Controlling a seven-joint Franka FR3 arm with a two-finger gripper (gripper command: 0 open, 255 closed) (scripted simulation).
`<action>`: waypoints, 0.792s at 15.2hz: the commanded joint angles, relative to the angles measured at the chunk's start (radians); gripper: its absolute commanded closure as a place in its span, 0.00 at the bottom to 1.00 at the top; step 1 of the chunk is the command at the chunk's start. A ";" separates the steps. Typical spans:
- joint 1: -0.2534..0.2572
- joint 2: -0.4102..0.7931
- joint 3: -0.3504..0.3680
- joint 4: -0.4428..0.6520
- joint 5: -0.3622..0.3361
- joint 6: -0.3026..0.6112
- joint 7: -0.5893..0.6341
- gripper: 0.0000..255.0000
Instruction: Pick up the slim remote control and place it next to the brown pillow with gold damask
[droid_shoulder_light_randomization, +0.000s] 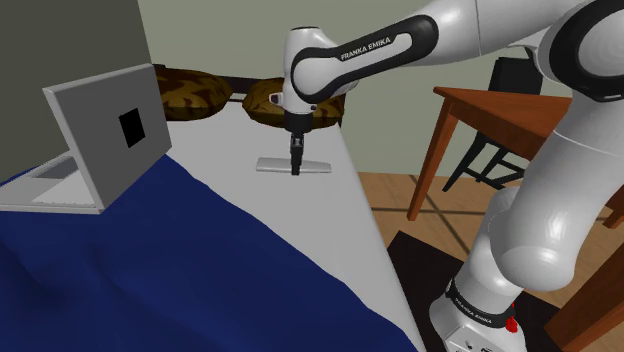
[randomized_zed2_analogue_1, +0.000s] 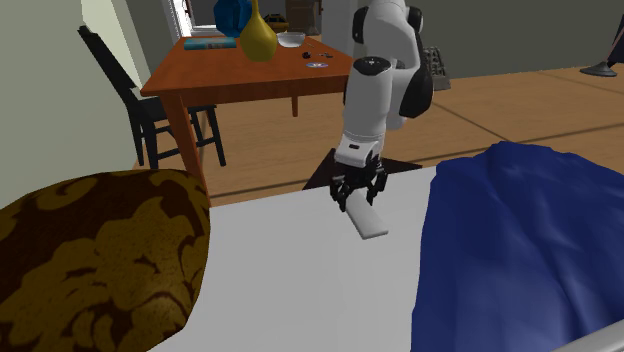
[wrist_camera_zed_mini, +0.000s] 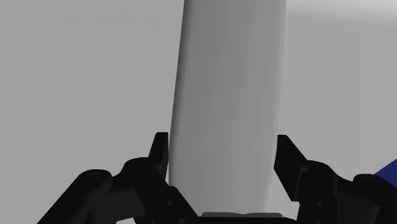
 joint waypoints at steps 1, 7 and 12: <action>0.002 -0.007 0.002 0.023 0.000 -0.030 0.004 1.00; 0.001 -0.023 0.002 0.087 -0.001 -0.109 0.005 1.00; 0.001 -0.030 0.002 0.145 -0.001 -0.176 0.005 1.00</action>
